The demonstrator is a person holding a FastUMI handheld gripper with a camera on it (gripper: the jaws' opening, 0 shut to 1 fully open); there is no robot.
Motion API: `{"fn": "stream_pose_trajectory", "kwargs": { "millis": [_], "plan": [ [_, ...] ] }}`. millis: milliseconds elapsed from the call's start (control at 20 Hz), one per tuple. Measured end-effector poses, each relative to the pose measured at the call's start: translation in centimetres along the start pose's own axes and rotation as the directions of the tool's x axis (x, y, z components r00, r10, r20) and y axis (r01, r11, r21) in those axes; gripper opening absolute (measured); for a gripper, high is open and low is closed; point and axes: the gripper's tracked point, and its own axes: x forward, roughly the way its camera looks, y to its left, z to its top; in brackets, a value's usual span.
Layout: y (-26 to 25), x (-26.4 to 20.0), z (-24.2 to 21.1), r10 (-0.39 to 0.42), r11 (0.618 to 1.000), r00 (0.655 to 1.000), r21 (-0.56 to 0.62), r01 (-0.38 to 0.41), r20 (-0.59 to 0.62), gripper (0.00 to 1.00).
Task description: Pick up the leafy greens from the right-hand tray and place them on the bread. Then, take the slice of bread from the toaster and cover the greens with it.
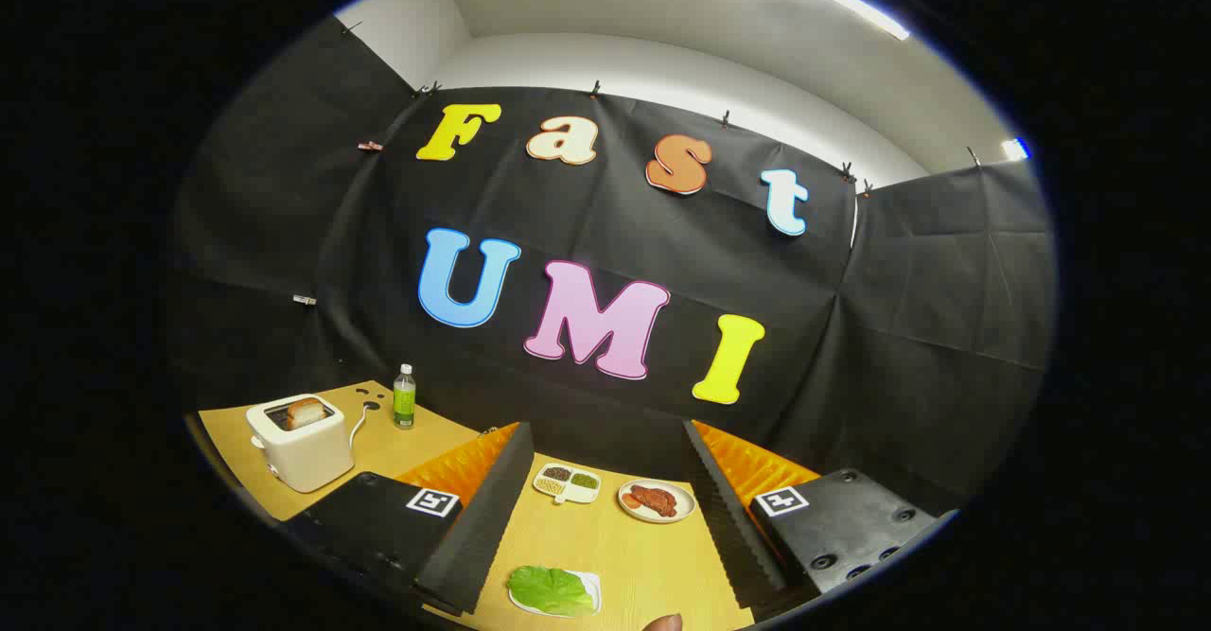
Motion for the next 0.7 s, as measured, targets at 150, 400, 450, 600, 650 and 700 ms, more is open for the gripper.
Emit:
{"fn": "stream_pose_trajectory", "kwargs": {
  "millis": [150, 400, 450, 600, 650, 700],
  "plan": [
    [-0.3, 0.2, 0.3, -0.002, 1.0, 1.0, -0.006, 0.002, 0.01, 0.97],
    [-0.8, 1.1, -1.6, -0.027, 0.999, 0.998, -0.028, 0.025, -0.055, 0.97],
    [-0.9, 1.1, -2.7, -0.035, 0.999, 0.995, -0.04, 0.031, -0.097, 0.97],
    [-0.3, 1.4, -4.8, -0.028, 0.999, 0.984, -0.034, 0.022, -0.179, 0.97],
    [-0.2, 1.5, -5.2, -0.024, 1.0, 0.981, -0.021, 0.021, -0.193, 0.97],
    [-0.2, 1.5, -5.5, -0.022, 1.0, 0.98, -0.009, 0.021, -0.199, 0.97]
  ]
}}
